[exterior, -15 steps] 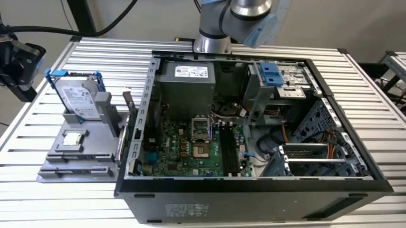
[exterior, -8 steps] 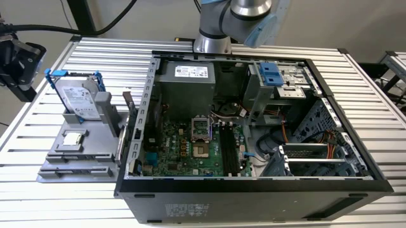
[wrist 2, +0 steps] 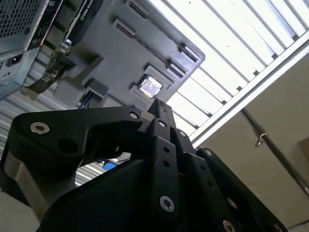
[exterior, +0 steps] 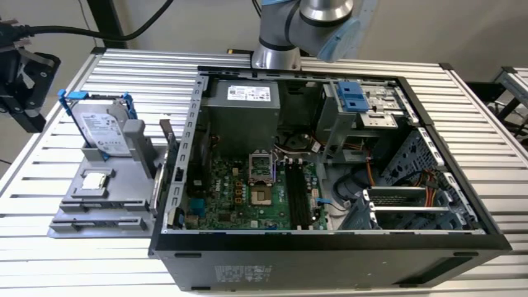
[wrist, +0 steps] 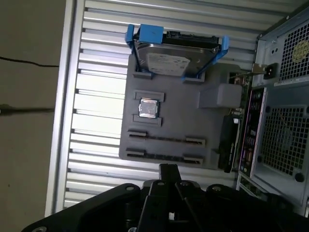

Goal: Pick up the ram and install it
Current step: 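Pick up the ram and move it above insertion slot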

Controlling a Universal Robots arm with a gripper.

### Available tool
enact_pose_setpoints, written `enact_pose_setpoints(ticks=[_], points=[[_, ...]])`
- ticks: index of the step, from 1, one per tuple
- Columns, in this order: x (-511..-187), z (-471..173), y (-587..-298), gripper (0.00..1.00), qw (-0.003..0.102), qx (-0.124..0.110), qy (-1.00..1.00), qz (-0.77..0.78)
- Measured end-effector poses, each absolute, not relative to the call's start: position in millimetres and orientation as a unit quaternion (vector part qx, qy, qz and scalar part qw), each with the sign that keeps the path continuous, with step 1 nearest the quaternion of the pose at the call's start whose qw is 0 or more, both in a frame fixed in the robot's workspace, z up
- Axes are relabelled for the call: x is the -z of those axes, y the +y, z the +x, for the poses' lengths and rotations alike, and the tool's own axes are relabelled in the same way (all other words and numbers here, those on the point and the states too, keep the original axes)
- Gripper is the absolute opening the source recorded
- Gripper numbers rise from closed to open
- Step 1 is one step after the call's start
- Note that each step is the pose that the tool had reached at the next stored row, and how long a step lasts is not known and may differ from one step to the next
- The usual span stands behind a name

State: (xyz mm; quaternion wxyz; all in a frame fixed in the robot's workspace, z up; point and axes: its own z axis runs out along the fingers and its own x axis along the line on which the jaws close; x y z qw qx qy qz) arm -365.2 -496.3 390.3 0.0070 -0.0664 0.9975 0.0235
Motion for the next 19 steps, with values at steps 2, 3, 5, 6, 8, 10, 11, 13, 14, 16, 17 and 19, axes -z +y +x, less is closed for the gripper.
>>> enact_pose_setpoints(ticks=[2, 3, 5, 6, 8, 10, 11, 13, 14, 16, 17, 19], points=[[-390.3, -365.2, -496.3, 0.0, 0.007, -0.023, 0.997, -0.078], [-390.3, -365.2, -496.3, 0.0, 0.007, -0.023, 0.996, -0.084], [-390.3, -365.2, -496.3, 0.0, 0.006, -0.023, 0.995, -0.094], [-390.3, -365.2, -496.3, 0.0, 0.006, -0.023, 0.995, -0.099], [-390.3, -365.2, -496.3, 0.0, 0.006, -0.024, 0.994, -0.109], [-390.3, -365.2, -496.3, 0.0, 0.006, -0.024, 0.993, -0.119], [-390.3, -365.2, -496.3, 0.0, 0.006, -0.024, 0.992, -0.123], [-390.3, -365.2, -496.3, 0.0, 0.005, -0.024, 0.991, -0.132], [-390.3, -365.2, -496.3, 0.0, 0.005, -0.024, 0.99, -0.136], [-390.3, -365.2, -496.3, 0.0, 0.005, -0.024, 0.989, -0.144], [-390.3, -365.2, -496.3, 0.0, 0.005, -0.024, 0.989, -0.147], [-390.3, -365.2, -496.3, 0.0, 0.005, -0.024, 0.988, -0.154]])
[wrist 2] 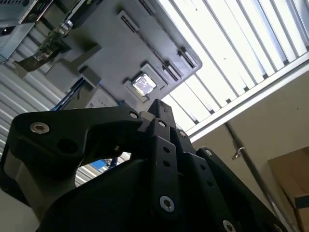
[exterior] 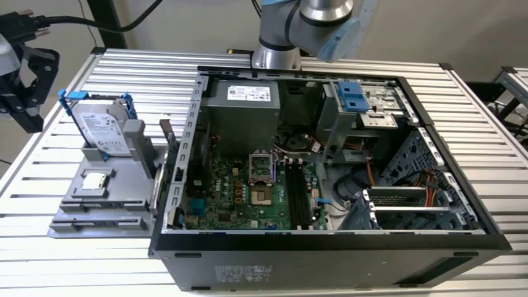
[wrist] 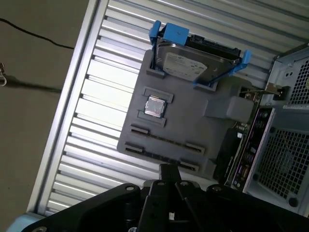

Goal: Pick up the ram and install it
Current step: 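Pick up the ram and move it above insertion slot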

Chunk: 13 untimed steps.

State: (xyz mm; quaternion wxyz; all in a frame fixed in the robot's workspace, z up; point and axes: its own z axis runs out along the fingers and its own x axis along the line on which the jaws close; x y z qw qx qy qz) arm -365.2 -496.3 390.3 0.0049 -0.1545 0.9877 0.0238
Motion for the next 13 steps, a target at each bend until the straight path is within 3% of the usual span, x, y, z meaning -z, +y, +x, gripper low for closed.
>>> enact_pose_setpoints(ticks=[13], points=[[-390.3, -365.2, -496.3, 0.0, 0.004, -0.024, 0.981, -0.193]])
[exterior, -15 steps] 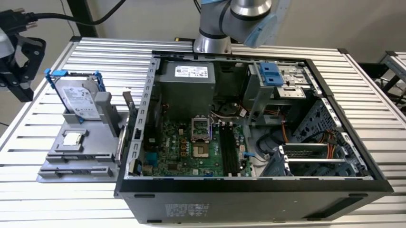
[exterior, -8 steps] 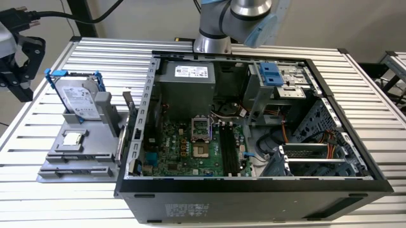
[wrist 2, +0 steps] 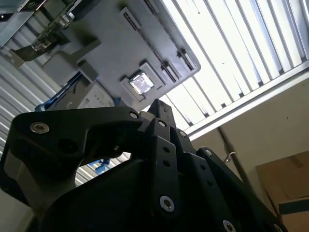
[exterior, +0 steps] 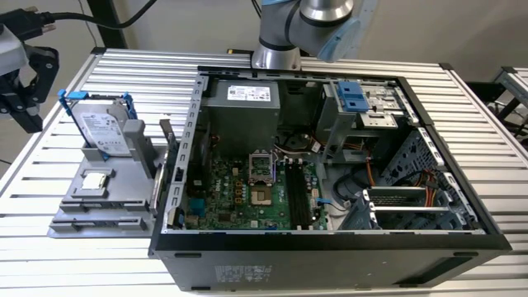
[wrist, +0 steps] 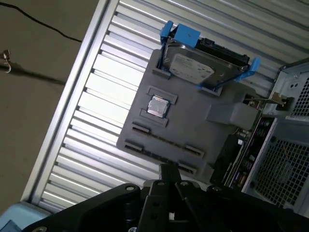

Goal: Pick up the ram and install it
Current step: 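Pick up the ram and move it above insertion slot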

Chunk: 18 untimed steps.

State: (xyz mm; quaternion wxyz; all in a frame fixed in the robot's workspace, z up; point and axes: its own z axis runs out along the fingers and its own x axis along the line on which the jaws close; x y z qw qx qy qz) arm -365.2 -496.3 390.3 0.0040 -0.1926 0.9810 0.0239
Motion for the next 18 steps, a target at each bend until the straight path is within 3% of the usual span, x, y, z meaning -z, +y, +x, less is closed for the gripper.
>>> enact_pose_setpoints(ticks=[18], points=[[-390.3, -365.2, -496.1, 0.0, 0.002, -0.023, 0.961, -0.277]])
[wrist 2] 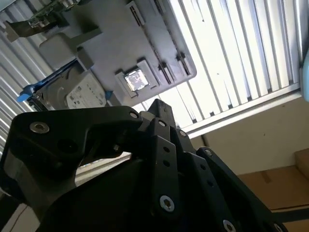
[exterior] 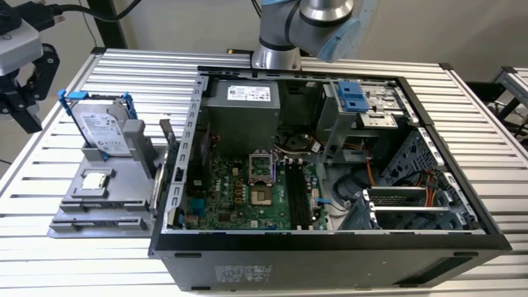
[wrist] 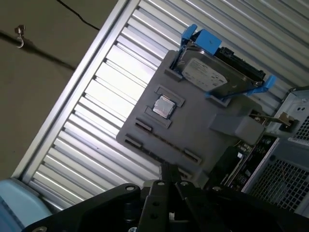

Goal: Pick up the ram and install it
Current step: 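Pick up the ram and move it above insertion slot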

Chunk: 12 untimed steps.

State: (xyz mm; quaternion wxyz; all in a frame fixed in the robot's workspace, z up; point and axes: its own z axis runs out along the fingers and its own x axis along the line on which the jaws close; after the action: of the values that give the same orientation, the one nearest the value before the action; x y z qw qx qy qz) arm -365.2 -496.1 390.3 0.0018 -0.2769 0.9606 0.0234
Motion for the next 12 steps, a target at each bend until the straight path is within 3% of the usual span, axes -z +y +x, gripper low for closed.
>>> enact_pose_setpoints(ticks=[12], points=[[-390.3, -365.2, -496.1, 0.0, -0.001, -0.023, 0.929, -0.369]])
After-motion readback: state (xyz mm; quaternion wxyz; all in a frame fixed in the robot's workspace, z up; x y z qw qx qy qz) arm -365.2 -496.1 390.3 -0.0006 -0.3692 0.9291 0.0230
